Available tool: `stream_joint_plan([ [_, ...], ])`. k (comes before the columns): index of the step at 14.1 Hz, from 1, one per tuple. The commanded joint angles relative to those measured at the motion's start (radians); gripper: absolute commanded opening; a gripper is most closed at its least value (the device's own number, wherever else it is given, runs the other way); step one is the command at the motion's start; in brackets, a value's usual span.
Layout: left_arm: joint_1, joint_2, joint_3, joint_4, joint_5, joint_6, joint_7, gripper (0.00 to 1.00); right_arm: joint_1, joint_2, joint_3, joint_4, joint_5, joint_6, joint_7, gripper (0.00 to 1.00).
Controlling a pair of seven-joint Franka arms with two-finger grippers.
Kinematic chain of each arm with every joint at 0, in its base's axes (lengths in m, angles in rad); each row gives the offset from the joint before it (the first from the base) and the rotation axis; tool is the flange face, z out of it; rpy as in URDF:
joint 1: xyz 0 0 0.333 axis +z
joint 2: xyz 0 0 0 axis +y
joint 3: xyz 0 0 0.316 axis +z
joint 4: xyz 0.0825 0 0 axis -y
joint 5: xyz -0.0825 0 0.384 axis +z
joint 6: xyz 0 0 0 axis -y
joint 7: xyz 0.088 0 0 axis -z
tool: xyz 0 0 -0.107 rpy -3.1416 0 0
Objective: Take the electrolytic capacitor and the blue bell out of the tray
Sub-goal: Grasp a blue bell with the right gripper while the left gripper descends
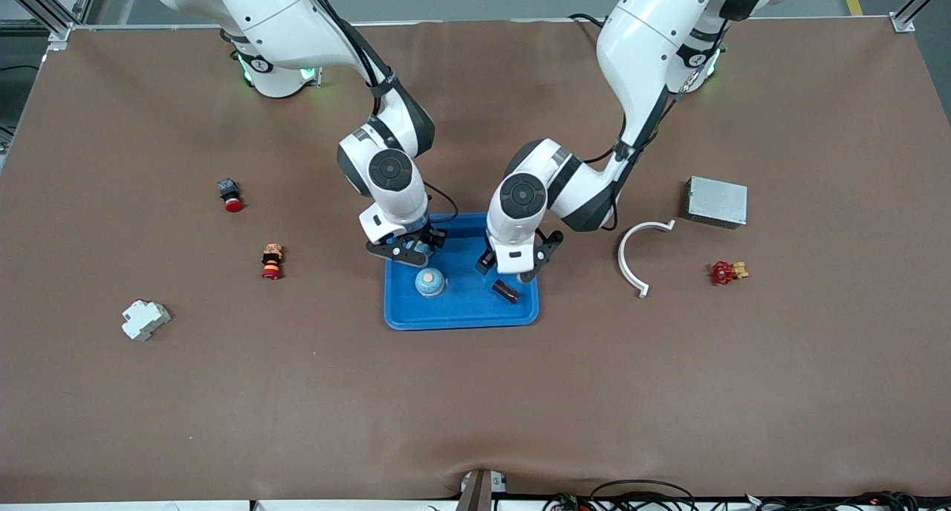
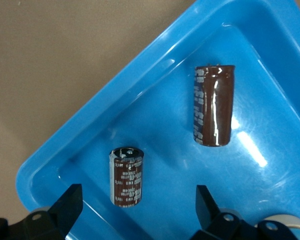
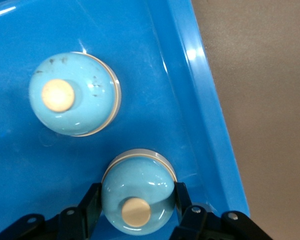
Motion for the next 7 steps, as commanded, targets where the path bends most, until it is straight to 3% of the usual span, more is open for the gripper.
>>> stream_joint_plan([
  [1,-0.007,0.011,0.004,0.021,0.022,0.001,-0.022,1.00,0.015,0.010,-0.011,0.042,-0.018,-0.026,0.024,0.00],
  [5,-0.023,0.033,0.004,0.019,0.022,0.001,-0.020,1.00,0.010,-0.042,-0.003,0.169,-0.004,-0.283,0.025,0.00],
  [7,-0.023,0.039,0.004,0.019,0.022,0.001,-0.020,1.00,0.003,-0.067,-0.005,0.197,-0.005,-0.347,0.009,0.00],
])
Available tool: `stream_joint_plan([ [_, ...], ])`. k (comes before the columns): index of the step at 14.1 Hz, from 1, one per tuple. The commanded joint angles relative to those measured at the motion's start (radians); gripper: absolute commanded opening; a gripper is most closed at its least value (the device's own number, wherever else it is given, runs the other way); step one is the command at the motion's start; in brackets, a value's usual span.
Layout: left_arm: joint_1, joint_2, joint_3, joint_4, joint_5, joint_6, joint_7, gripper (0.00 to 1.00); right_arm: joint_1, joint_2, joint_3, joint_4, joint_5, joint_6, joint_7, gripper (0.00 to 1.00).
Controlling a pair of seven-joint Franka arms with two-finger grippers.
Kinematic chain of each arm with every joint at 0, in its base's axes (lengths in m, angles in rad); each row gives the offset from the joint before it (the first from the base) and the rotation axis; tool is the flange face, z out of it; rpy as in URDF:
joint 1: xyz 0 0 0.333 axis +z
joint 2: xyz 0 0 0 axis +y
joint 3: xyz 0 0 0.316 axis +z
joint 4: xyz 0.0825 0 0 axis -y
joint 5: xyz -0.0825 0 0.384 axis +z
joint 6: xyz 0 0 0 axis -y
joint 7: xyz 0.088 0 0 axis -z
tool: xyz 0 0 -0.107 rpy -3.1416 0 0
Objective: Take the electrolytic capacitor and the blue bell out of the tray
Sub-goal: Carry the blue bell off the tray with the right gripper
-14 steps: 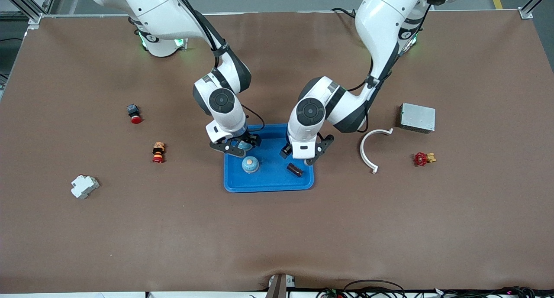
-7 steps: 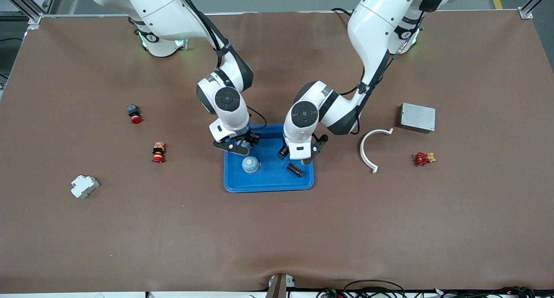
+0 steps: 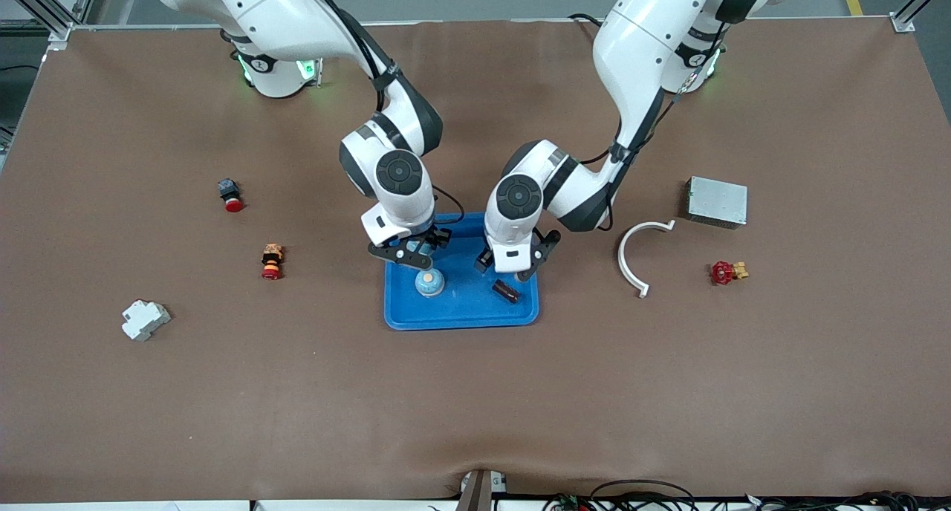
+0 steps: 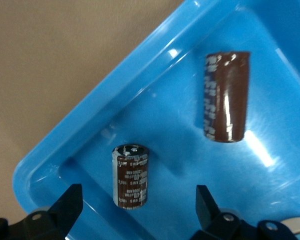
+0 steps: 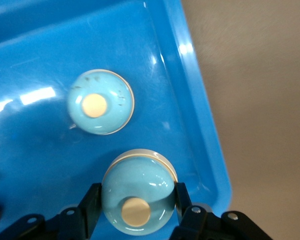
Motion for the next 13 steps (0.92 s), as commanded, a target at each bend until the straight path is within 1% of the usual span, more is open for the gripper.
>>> stream_joint_plan([
  [1,-0.009,0.019,0.007,0.019,0.022,0.001,-0.019,1.00,-0.016,-0.060,-0.007,0.024,-0.005,-0.083,-0.040,0.00],
  [3,-0.009,0.027,0.008,0.019,0.022,0.001,-0.019,1.00,-0.091,-0.094,-0.008,0.023,-0.005,-0.133,-0.205,0.00],
  [8,-0.009,0.029,0.010,0.021,0.022,0.001,-0.020,1.00,-0.320,-0.108,-0.010,0.015,-0.008,-0.131,-0.684,0.00],
  [9,-0.009,0.029,0.010,0.019,0.022,0.001,-0.020,0.98,-0.366,-0.106,-0.010,0.010,-0.010,-0.123,-0.773,0.00],
  [10,-0.009,0.029,0.010,0.021,0.022,0.001,-0.019,0.78,-0.406,-0.105,-0.010,0.000,-0.016,-0.102,-0.854,0.00],
  [11,-0.009,0.029,0.010,0.021,0.022,0.001,-0.019,0.62,-0.453,-0.105,-0.010,-0.031,-0.016,-0.054,-0.949,0.00],
  [12,-0.009,0.029,0.010,0.021,0.022,0.001,-0.019,0.47,-0.507,-0.100,-0.008,-0.061,-0.016,0.001,-1.047,0.00],
  [13,-0.007,0.029,0.010,0.021,0.022,0.001,-0.020,0.35,-0.559,-0.096,-0.008,-0.085,-0.011,0.050,-1.143,0.00],
])
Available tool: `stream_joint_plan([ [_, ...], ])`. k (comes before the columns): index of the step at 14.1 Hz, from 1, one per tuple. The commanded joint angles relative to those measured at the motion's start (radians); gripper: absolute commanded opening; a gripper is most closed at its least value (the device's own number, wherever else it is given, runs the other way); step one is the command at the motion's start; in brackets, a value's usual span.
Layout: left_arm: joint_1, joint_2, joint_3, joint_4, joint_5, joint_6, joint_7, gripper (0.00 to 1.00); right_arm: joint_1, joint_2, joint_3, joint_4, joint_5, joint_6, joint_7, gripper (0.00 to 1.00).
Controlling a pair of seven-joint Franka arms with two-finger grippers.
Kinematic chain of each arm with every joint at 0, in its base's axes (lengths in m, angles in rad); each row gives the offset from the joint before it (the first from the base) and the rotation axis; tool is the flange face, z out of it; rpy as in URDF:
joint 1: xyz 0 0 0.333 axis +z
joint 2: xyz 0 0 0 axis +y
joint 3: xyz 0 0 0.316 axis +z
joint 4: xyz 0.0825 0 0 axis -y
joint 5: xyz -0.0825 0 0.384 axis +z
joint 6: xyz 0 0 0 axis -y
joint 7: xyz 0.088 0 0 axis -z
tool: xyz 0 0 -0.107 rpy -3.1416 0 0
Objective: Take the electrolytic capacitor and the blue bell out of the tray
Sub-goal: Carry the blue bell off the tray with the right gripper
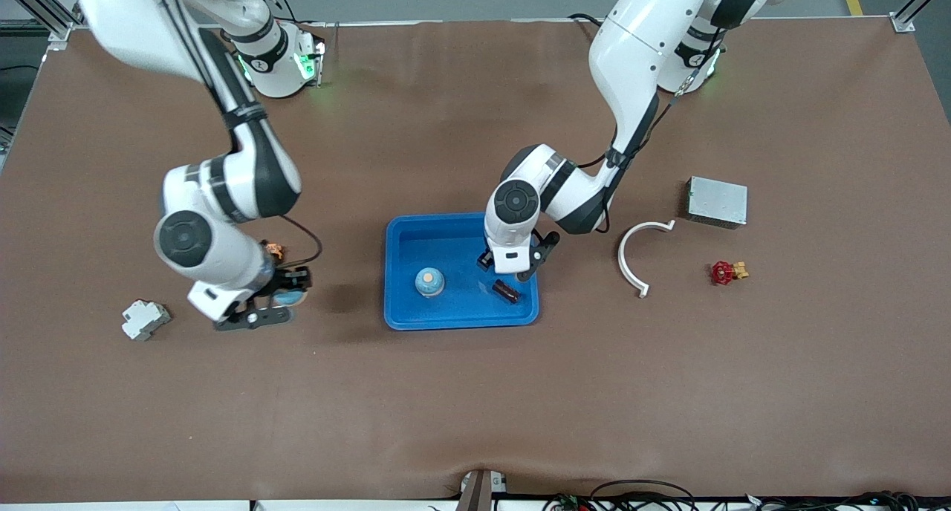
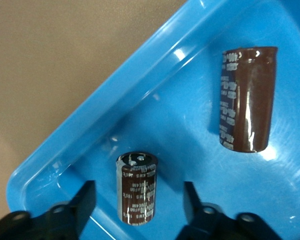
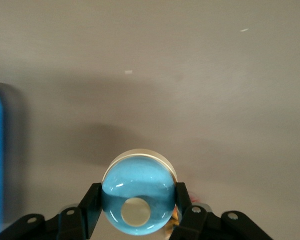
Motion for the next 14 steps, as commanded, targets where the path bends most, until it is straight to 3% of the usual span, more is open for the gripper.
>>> stream_joint_plan([
  [1,-0.004,0.010,0.006,0.019,0.020,0.001,-0.022,0.28,-0.133,-0.001,0.023,-0.086,-0.008,0.133,-0.223,0.00],
  [3,-0.004,0.010,0.006,0.019,0.020,0.001,-0.022,0.17,-0.211,0.049,0.025,-0.089,-0.004,0.190,-0.367,0.00],
  [5,-0.003,0.007,0.006,0.019,0.017,0.001,-0.023,0.00,-0.267,0.106,0.028,-0.082,-0.002,0.249,-0.445,0.00],
  [8,0.000,0.002,0.006,0.019,0.015,0.001,-0.023,0.00,-0.316,0.192,0.028,-0.054,-0.001,0.330,-0.521,0.00],
  [12,0.006,-0.036,0.006,0.020,0.015,-0.007,-0.022,0.00,-0.344,0.266,0.028,0.013,-0.001,0.332,-0.527,0.00],
  [13,0.009,-0.044,0.006,0.019,0.018,-0.011,-0.019,0.00,-0.345,0.270,0.028,0.020,-0.001,0.332,-0.524,0.11],
  [14,0.011,-0.068,0.006,0.017,0.015,-0.025,-0.019,0.00,-0.347,0.276,0.028,0.026,-0.001,0.332,-0.519,0.99],
])
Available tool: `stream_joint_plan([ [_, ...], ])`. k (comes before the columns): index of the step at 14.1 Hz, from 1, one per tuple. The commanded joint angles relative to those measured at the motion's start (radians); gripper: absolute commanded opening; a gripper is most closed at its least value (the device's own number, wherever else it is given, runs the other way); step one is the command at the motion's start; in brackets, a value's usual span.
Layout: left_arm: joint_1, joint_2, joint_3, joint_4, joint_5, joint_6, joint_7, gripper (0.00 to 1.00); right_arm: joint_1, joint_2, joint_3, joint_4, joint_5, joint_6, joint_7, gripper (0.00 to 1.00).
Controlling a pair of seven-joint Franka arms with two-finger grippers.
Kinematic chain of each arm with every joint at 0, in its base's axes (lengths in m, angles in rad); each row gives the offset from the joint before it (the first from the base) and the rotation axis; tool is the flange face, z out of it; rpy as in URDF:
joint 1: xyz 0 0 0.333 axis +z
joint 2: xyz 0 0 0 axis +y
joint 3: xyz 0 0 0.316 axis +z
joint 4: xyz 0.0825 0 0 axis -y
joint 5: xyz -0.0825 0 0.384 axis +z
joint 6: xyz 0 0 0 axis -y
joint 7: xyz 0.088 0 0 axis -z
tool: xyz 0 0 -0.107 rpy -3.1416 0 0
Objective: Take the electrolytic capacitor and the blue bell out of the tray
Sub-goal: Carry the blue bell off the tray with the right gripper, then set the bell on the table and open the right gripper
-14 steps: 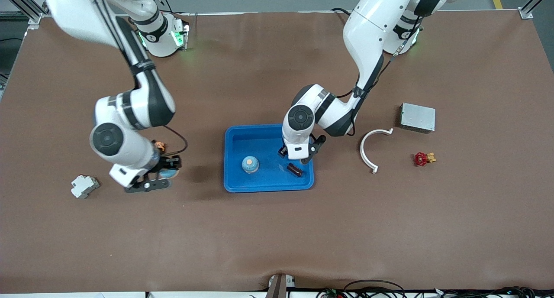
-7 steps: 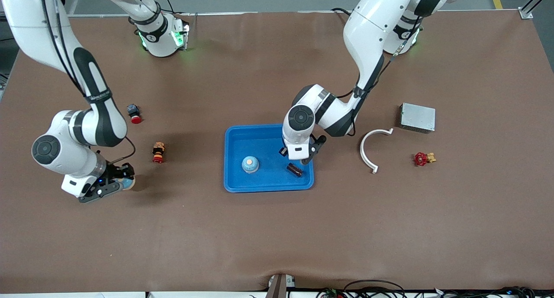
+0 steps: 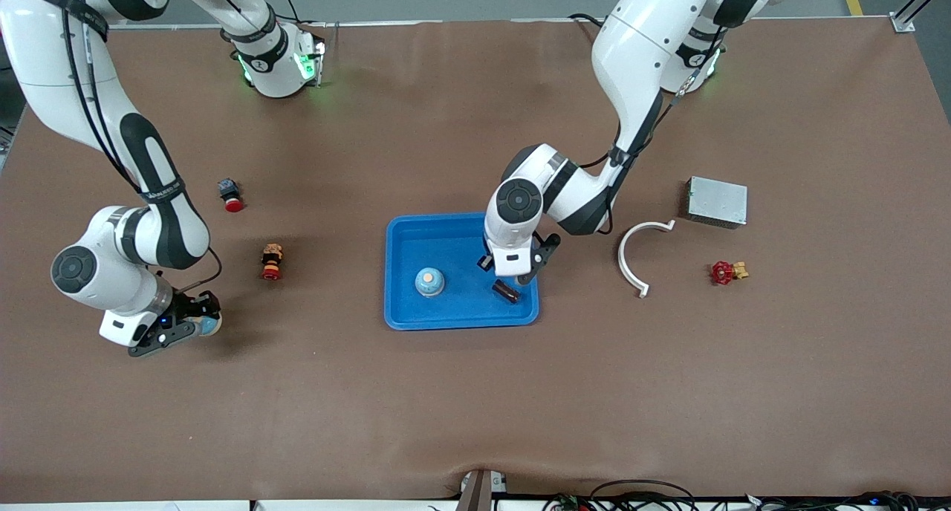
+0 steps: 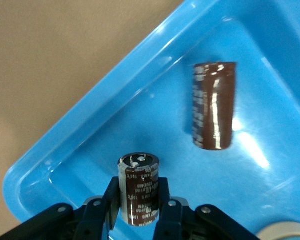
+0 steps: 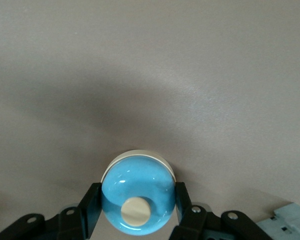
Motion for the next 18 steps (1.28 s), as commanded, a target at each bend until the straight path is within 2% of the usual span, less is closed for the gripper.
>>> stream_joint_plan([
  [1,0.012,-0.076,0.001,-0.011,0.014,-0.068,-0.014,0.00,-0.042,0.069,0.016,0.050,-0.003,0.012,-0.013,1.00],
  [4,0.040,-0.171,-0.003,-0.028,0.009,-0.212,0.055,0.00,-0.054,0.057,0.019,0.052,-0.004,-0.003,-0.016,1.00],
  [6,0.069,-0.222,-0.008,-0.057,0.008,-0.273,0.130,0.00,-0.043,0.002,0.022,0.052,-0.004,-0.083,-0.007,1.00],
  [10,0.119,-0.338,-0.008,-0.156,-0.017,-0.355,0.297,0.00,0.015,-0.180,0.088,0.052,-0.001,-0.376,0.274,1.00],
  [12,0.159,-0.400,-0.006,-0.234,-0.015,-0.381,0.414,0.00,0.059,-0.223,0.112,0.049,0.004,-0.445,0.422,1.00],
  [15,0.233,-0.487,-0.006,-0.330,-0.009,-0.381,0.575,0.00,0.147,-0.251,0.118,0.013,0.080,-0.444,0.598,1.00],
  [18,0.317,-0.536,-0.005,-0.370,-0.008,-0.398,0.728,0.00,0.269,-0.260,0.117,-0.026,0.090,-0.384,0.845,1.00],
])
